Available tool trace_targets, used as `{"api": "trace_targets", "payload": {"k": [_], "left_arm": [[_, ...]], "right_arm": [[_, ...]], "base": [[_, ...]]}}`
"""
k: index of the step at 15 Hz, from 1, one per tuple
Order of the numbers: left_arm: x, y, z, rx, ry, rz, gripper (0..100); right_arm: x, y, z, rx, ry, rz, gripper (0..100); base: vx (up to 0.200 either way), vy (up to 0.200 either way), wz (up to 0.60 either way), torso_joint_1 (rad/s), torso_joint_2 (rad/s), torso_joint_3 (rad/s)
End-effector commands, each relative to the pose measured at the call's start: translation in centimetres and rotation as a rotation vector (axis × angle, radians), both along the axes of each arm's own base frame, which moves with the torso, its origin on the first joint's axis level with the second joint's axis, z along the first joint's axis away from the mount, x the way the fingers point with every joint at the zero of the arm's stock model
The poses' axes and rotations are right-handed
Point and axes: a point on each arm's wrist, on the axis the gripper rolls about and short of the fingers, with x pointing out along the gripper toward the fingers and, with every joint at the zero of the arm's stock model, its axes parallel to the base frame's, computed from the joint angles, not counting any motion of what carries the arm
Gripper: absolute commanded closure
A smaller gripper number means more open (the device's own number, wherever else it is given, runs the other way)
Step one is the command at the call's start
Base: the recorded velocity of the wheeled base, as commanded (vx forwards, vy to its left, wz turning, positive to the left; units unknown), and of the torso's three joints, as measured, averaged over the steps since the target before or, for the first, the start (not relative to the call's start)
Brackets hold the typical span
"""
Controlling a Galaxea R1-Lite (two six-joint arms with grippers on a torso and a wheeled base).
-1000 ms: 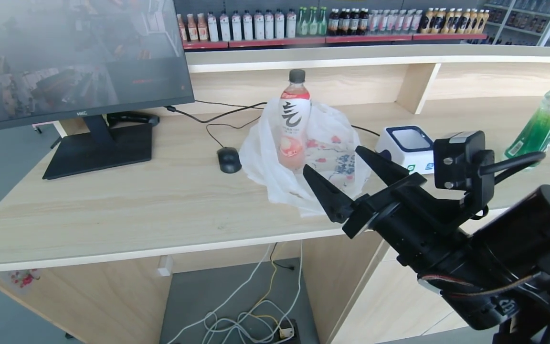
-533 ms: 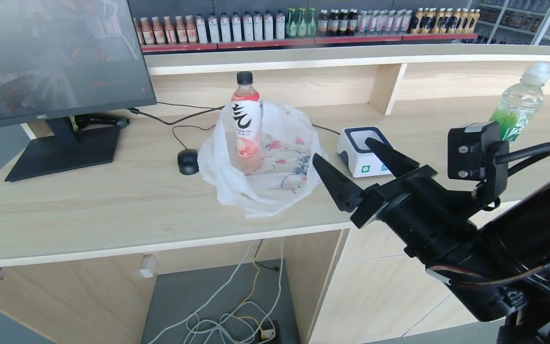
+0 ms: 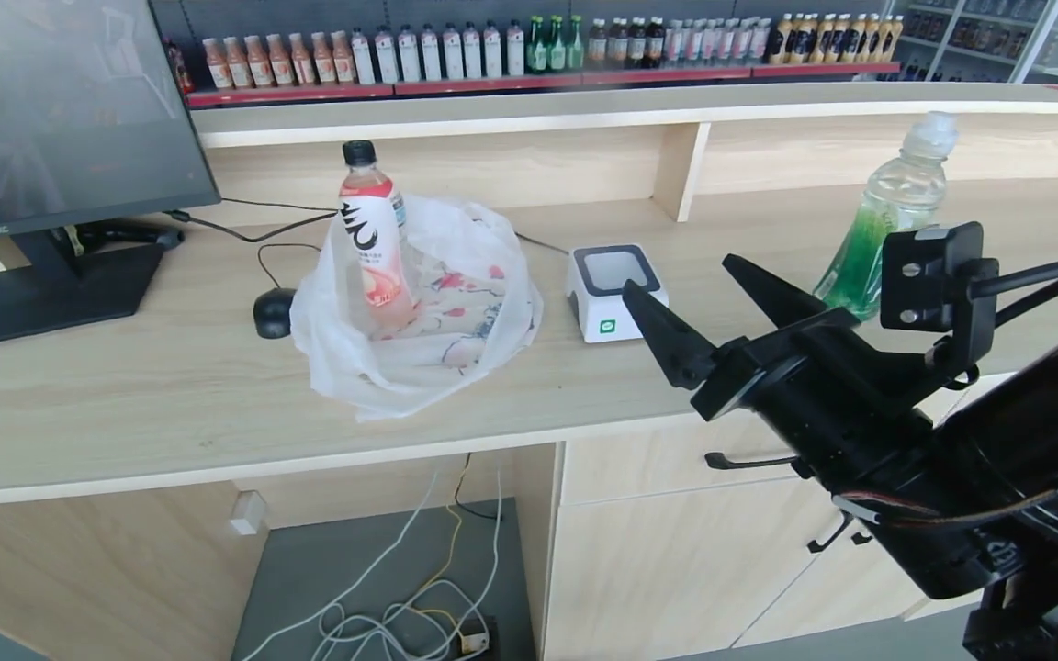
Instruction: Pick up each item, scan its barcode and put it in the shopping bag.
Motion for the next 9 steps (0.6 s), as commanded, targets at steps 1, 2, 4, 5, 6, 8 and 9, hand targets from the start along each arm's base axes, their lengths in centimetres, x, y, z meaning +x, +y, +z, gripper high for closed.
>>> {"api": "trace_targets", "payload": {"k": [1,2,4,5,6,8,9], "left_arm": [[0.01,0.0,0.0,0.0,0.001,0.0,0],[0.0,0.0,0.0,0.0,-0.001,0.0,0],[0.0,0.0,0.0,0.0,-0.001,0.0,0],[0.0,0.0,0.0,0.0,-0.001,0.0,0],[0.0,0.0,0.0,0.0,-0.001,0.0,0],[0.01,0.0,0.0,0.0,0.001,0.0,0],[0.01,0.0,0.0,0.0,0.001,0.0,0]], "right_arm": [[-0.03,-0.02,-0.05,-0.001,0.001,0.0,0],[-0.03,-0.02,-0.05,-0.001,0.001,0.0,0],[0.02,-0.04,0.02,0.003,0.0,-0.001,0],[0.16,-0.15,-0.02,0.002,0.001,-0.007,0],[0.22,-0.15,-0.03,0.002,0.001,-0.009,0],[0.24,-0.13,-0.07,0.001,0.002,-0.009,0],[0.27,-0.16,-0.07,-0.001,0.001,-0.011,0]], "base": [[0.0,-0.2,0.0,0.007,0.0,0.002],[0.0,-0.2,0.6,0.007,0.01,0.012],[0.0,-0.2,0.3,-0.002,0.0,0.002],[0.0,-0.2,0.0,0.007,0.0,0.002],[0.0,-0.2,0.0,0.007,0.0,0.002],[0.0,-0.2,0.0,0.0,0.0,0.0],[0.0,-0.2,0.0,0.007,0.0,0.012]]}}
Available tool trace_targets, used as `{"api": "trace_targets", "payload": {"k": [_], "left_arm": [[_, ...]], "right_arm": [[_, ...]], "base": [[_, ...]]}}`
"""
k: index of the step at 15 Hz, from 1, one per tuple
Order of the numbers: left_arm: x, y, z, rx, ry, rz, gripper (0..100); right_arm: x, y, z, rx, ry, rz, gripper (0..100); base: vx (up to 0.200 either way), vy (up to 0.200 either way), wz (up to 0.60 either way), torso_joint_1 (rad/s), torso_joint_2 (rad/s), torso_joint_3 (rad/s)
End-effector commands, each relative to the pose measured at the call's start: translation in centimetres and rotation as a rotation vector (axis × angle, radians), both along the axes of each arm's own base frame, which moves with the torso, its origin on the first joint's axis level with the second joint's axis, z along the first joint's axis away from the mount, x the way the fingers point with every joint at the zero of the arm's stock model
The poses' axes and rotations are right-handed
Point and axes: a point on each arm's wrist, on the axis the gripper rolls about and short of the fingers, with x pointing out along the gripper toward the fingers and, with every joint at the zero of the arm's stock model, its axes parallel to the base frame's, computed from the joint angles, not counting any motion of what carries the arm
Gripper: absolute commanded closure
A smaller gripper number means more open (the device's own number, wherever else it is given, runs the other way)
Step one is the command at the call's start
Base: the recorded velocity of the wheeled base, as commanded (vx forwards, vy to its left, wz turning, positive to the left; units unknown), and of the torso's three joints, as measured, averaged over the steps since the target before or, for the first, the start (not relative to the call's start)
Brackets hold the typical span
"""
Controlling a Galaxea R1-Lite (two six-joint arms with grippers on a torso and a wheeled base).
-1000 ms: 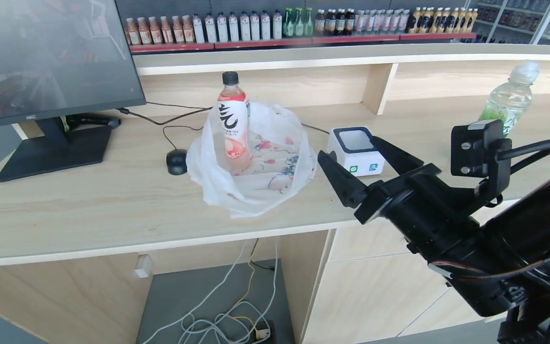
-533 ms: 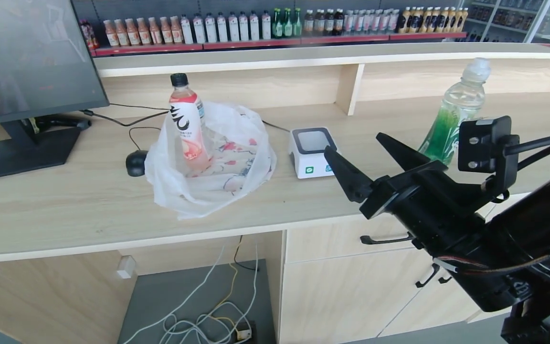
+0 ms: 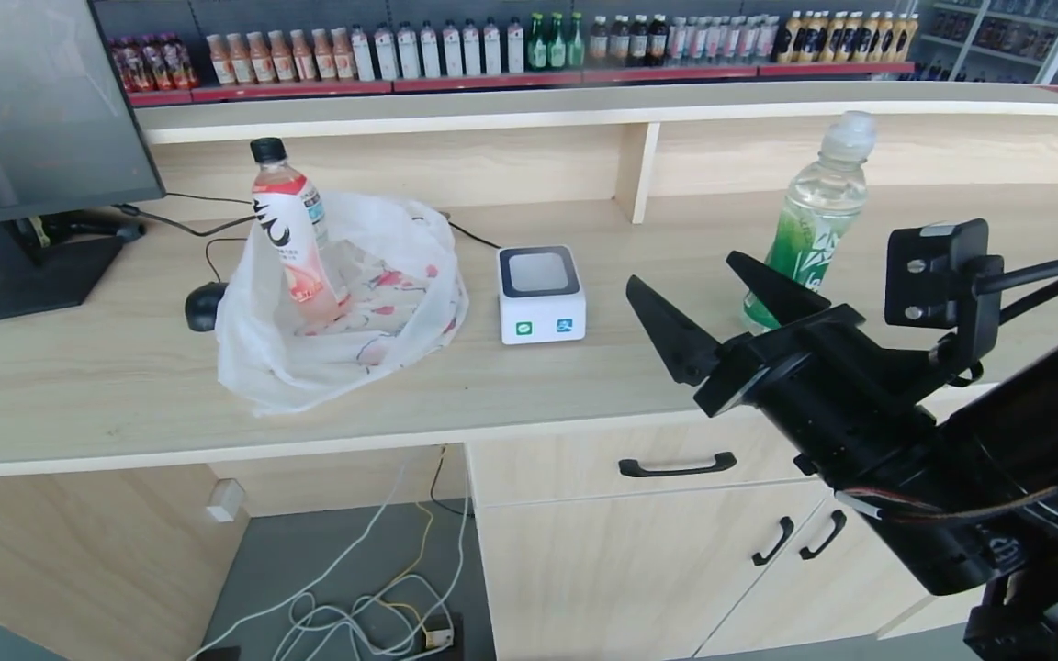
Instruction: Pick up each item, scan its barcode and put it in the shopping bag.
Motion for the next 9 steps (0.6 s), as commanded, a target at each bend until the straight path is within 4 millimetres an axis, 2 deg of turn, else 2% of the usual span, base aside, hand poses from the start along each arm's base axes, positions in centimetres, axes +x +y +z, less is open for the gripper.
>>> {"api": "trace_targets", "payload": {"k": [1,6,9], "left_arm": [[0.01,0.0,0.0,0.0,0.001,0.001,0],[0.0,0.0,0.0,0.0,-0.001,0.001,0],[0.01,0.0,0.0,0.0,0.001,0.001,0]], "right_arm": [[0.1,0.1,-0.18,-0.004,0.004,0.0,0],[0.22,0.21,-0.4,-0.009,0.01,0.0,0],[0.2,0.19,-0.58,-0.015,0.016,0.0,0]], "base": [[0.0,-0.2,0.0,0.002,-0.02,-0.002],[0.0,-0.2,0.0,0.002,0.0,0.003],[0.0,-0.2,0.6,0.002,0.0,0.002]]}}
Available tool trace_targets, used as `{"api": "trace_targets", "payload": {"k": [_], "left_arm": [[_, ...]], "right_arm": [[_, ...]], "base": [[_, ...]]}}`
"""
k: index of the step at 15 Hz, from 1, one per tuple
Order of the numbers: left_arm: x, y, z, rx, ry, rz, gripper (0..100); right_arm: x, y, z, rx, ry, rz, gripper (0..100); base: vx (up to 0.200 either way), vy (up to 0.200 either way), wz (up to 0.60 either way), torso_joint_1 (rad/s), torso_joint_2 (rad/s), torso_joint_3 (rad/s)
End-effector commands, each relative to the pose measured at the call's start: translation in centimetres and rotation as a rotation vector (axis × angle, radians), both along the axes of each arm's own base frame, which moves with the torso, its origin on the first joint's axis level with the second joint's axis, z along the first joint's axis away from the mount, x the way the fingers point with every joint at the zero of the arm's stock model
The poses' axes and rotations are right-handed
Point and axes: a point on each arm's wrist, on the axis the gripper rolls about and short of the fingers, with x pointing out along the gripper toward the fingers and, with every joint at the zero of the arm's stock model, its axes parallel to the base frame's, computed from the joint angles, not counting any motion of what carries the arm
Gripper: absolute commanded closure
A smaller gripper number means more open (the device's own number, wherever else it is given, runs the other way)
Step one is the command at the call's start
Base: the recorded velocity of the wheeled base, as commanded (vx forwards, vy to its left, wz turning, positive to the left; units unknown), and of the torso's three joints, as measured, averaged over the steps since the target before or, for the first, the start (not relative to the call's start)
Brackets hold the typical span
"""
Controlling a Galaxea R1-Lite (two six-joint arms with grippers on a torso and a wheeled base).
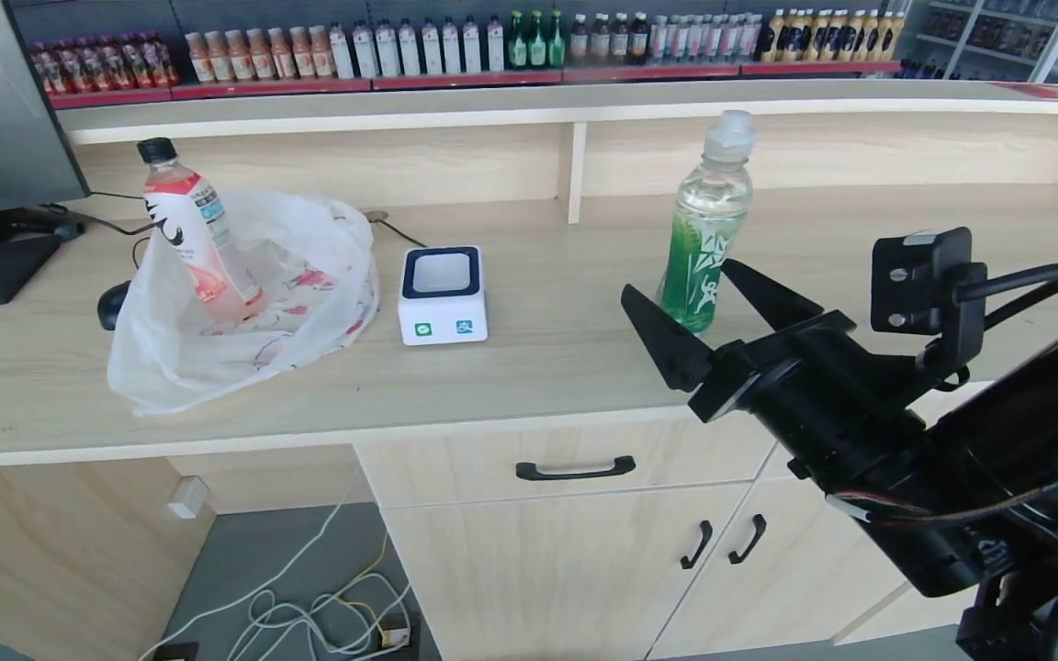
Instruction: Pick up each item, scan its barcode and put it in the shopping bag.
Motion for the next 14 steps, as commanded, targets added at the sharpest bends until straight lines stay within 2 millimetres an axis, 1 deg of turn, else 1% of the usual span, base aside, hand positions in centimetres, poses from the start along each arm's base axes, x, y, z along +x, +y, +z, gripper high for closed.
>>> {"api": "trace_targets", "payload": {"k": [1,2,7,9,11,12,14], "left_arm": [[0.0,0.0,0.0,0.001,0.0,0.0,0],[0.0,0.0,0.0,0.004,0.0,-0.001,0],[0.0,0.0,0.0,0.007,0.0,0.0,0],[0.0,0.0,0.0,0.007,0.0,0.0,0],[0.0,0.0,0.0,0.007,-0.002,-0.001,0],[0.0,0.0,0.0,0.007,0.0,-0.001,0],[0.0,0.0,0.0,0.007,0.0,-0.001,0]], "right_arm": [[0.1,0.1,-0.2,-0.005,0.005,0.0,0],[0.0,0.1,-0.2,-0.004,0.006,0.001,0],[0.4,0.2,-0.9,-0.022,0.026,-0.004,0],[2.0,-0.8,-1.6,-0.039,0.041,-0.066,0],[2.4,-1.5,-2.0,-0.063,0.046,-0.091,0],[2.9,-1.7,-2.6,-0.092,0.056,-0.108,0],[3.2,-1.9,-3.3,-0.115,0.073,-0.121,0]], "base": [[0.0,-0.2,0.0,0.012,0.01,0.002],[0.0,-0.2,0.0,-0.002,0.01,0.007],[0.0,0.0,0.0,0.0,0.0,0.0],[0.0,0.0,0.0,0.0,0.0,0.0],[0.0,0.0,0.0,0.0,0.0,0.0],[0.0,0.0,0.0,0.0,0.0,0.0],[0.0,0.0,0.0,0.0,0.0,0.0]]}}
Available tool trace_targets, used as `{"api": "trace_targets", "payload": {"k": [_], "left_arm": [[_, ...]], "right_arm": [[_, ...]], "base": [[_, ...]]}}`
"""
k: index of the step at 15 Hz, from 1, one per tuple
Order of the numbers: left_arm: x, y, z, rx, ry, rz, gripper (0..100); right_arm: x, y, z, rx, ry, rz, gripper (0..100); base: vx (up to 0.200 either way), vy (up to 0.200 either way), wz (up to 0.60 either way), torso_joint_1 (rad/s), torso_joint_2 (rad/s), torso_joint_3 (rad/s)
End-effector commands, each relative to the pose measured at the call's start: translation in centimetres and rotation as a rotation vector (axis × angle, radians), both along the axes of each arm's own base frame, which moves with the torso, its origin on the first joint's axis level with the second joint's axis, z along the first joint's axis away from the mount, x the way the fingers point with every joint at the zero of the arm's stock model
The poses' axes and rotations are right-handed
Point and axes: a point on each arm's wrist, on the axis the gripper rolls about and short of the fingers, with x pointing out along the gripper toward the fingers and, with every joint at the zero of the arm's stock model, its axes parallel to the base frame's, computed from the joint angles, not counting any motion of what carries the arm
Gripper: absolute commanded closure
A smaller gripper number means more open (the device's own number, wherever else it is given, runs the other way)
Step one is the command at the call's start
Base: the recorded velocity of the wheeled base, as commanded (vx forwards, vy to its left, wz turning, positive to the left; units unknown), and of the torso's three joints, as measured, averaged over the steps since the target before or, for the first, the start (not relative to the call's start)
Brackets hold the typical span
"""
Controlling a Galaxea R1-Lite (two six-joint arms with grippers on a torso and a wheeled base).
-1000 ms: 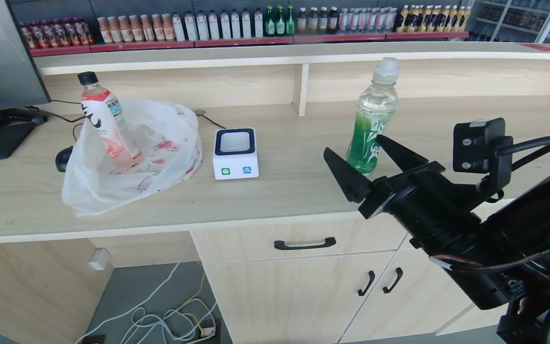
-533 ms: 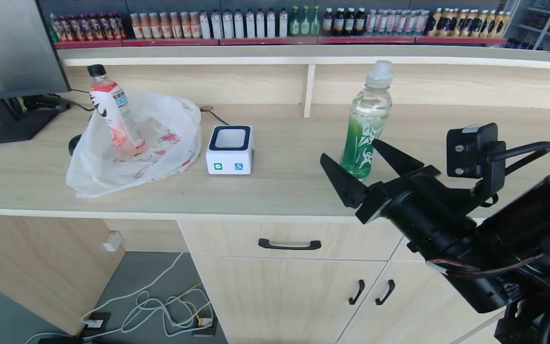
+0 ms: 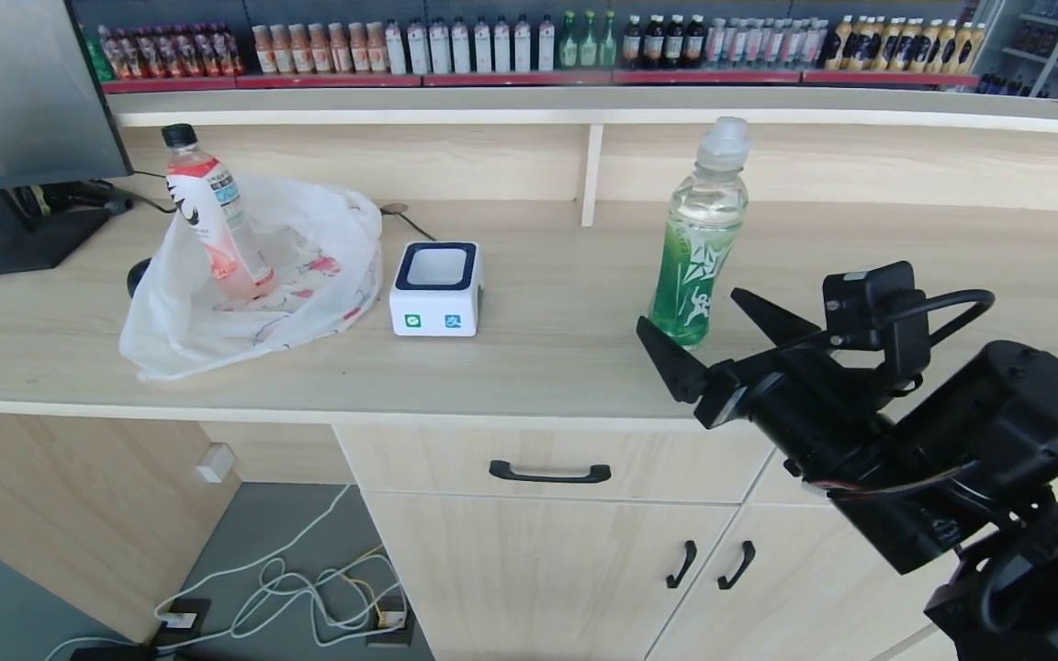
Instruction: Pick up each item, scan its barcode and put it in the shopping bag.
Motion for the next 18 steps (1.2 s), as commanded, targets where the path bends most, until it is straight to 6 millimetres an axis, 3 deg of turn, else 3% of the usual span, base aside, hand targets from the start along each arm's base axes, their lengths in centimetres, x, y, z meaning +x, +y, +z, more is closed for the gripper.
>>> {"api": "trace_targets", "payload": {"k": [1,9,18], "left_arm": [[0.0,0.0,0.0,-0.001,0.0,0.002,0],[0.0,0.0,0.0,-0.001,0.0,0.001,0],[0.0,0.0,0.0,-0.001,0.0,0.001,0]], "right_arm": [[0.8,0.0,-0.9,-0.018,0.02,-0.016,0],[6.4,-1.6,-0.2,-0.045,0.003,-0.049,0],[9.6,-1.1,0.4,-0.066,-0.011,-0.084,0]], "base": [[0.0,0.0,0.0,0.0,0.0,0.0],[0.0,0.0,0.0,0.0,0.0,0.0],[0.0,0.0,0.0,0.0,0.0,0.0]]}}
